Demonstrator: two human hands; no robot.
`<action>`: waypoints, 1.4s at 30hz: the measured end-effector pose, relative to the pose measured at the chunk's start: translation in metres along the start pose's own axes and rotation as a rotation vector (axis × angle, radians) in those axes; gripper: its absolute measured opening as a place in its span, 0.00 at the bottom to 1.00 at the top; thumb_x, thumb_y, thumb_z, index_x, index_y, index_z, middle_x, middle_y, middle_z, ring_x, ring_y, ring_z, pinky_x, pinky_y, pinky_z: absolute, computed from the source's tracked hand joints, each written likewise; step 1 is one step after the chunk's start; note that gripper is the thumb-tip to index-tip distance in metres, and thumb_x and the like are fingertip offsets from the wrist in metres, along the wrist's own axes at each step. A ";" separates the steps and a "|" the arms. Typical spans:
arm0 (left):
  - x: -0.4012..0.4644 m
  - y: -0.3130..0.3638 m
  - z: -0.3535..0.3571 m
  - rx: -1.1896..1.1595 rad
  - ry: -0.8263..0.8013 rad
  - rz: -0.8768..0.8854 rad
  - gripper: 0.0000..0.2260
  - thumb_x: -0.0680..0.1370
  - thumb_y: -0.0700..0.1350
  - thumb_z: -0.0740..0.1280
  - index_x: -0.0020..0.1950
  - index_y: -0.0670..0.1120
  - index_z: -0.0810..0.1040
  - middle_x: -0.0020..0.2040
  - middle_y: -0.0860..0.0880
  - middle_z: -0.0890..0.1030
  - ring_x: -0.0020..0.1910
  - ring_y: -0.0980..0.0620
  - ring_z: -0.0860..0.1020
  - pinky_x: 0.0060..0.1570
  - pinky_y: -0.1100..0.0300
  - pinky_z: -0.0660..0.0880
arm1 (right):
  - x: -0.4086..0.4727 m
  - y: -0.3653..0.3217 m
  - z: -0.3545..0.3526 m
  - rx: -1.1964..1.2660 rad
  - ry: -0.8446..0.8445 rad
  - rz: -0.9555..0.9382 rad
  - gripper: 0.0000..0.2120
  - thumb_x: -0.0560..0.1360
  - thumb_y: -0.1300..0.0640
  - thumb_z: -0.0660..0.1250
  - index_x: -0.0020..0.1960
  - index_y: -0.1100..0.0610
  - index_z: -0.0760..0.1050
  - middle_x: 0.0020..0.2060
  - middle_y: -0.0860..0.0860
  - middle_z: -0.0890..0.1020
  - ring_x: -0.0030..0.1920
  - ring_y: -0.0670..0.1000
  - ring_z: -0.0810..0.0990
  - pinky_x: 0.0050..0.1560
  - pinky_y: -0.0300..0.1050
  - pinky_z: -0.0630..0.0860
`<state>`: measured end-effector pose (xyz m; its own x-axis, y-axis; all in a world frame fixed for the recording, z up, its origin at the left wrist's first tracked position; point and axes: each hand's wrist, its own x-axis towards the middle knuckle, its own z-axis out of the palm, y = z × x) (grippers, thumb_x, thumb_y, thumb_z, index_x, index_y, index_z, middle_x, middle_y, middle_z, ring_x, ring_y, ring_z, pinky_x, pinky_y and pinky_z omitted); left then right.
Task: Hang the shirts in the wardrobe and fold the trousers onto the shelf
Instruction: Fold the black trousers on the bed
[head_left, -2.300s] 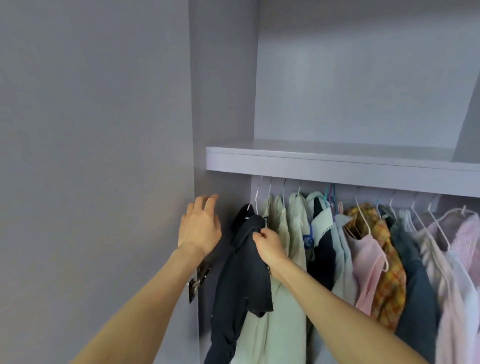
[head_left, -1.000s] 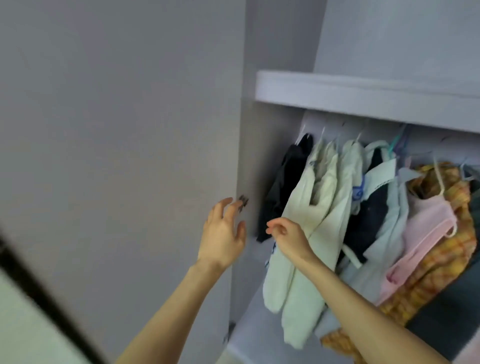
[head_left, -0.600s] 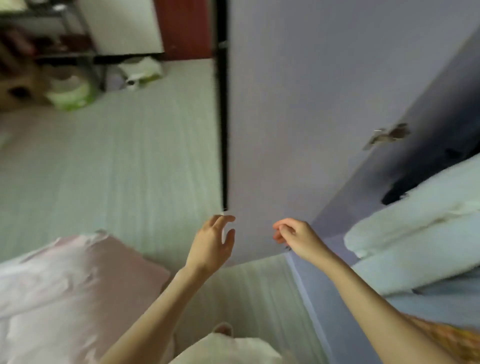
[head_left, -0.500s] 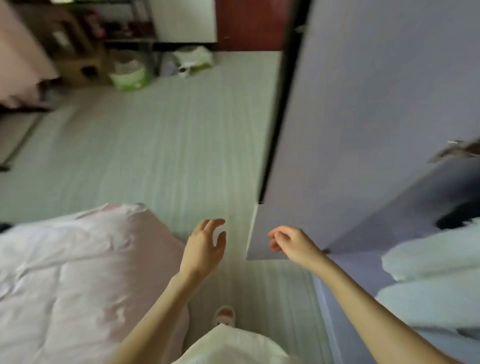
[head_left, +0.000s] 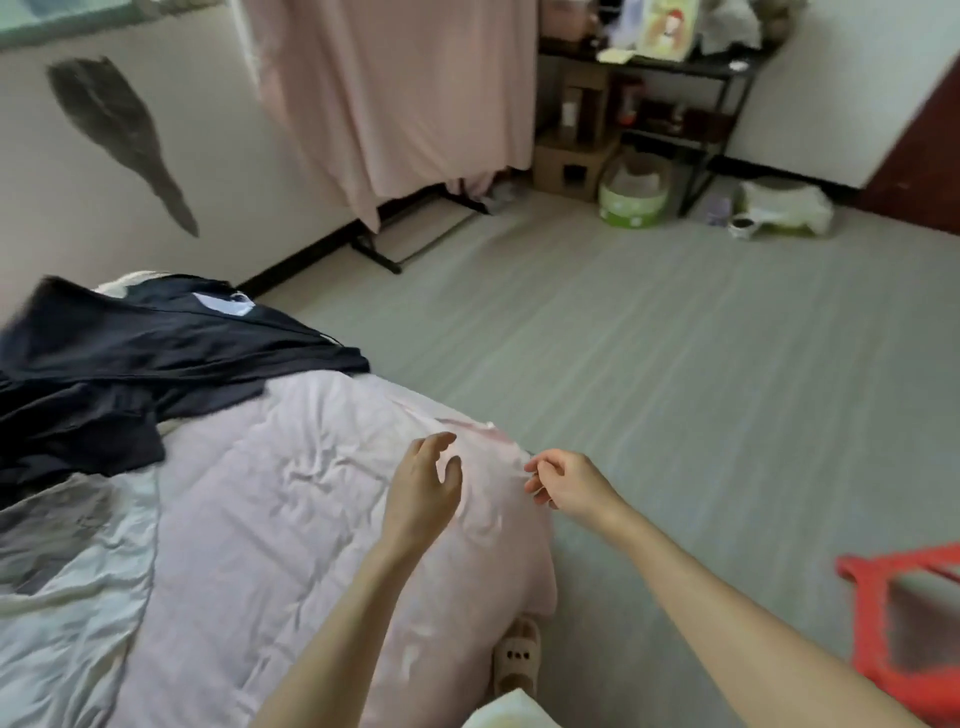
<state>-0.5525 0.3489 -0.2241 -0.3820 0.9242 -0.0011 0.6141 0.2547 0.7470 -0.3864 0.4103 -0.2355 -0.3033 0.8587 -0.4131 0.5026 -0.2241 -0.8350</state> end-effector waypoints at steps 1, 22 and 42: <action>0.028 -0.001 -0.008 0.003 0.032 -0.015 0.14 0.78 0.39 0.62 0.63 0.44 0.75 0.60 0.48 0.76 0.57 0.51 0.75 0.54 0.63 0.68 | 0.028 -0.017 -0.001 -0.013 -0.016 -0.013 0.12 0.79 0.63 0.52 0.48 0.58 0.74 0.38 0.53 0.79 0.32 0.46 0.75 0.28 0.29 0.68; 0.392 0.029 -0.005 -0.075 0.637 -0.446 0.13 0.77 0.37 0.63 0.61 0.40 0.75 0.57 0.42 0.77 0.54 0.45 0.77 0.54 0.61 0.69 | 0.437 -0.220 -0.087 -0.303 -0.472 -0.323 0.11 0.78 0.65 0.52 0.51 0.55 0.71 0.37 0.49 0.78 0.33 0.48 0.76 0.33 0.35 0.68; 0.506 -0.138 -0.148 -0.165 0.965 -0.910 0.19 0.78 0.43 0.63 0.69 0.44 0.68 0.66 0.44 0.69 0.60 0.48 0.70 0.61 0.61 0.65 | 0.623 -0.409 0.158 -0.465 -0.856 -0.535 0.13 0.79 0.65 0.51 0.59 0.61 0.71 0.43 0.55 0.79 0.39 0.51 0.76 0.37 0.36 0.71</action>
<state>-0.9327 0.7389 -0.2289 -0.9822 -0.1425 -0.1222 -0.1823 0.5683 0.8024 -0.9082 0.9638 -0.2089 -0.9402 0.1513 -0.3051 0.3405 0.4289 -0.8367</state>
